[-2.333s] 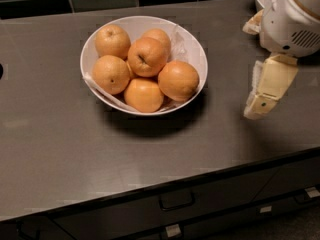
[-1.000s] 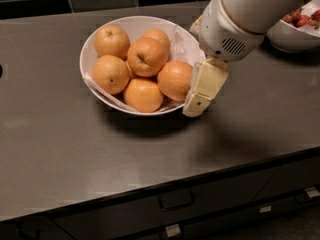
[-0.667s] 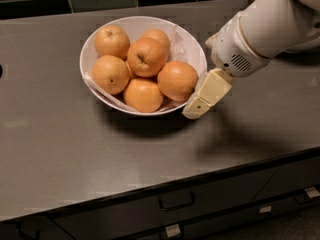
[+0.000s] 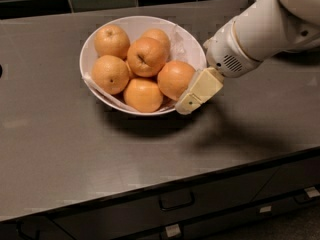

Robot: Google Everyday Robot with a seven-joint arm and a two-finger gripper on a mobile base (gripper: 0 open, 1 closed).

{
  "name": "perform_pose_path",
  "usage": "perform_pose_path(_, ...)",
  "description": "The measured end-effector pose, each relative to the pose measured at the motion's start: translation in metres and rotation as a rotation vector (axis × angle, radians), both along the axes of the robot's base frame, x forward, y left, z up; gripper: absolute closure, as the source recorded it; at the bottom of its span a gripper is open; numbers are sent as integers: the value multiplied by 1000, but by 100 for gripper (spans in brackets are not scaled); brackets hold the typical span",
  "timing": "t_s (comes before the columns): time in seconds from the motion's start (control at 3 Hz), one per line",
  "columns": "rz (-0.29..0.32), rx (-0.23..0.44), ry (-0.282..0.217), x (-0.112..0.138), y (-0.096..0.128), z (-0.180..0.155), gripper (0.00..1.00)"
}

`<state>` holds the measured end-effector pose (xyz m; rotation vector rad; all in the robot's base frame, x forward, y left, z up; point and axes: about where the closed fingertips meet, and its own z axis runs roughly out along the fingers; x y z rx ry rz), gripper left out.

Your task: Pick orange from white bowl

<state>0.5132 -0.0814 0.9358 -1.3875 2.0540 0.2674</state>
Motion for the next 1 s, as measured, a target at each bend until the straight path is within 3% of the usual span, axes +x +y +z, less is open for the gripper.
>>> perform_pose_path(0.67,5,-18,10,8,18,-4,24)
perform_pose_path(1.0,14,-28,8,12,25,-3,24)
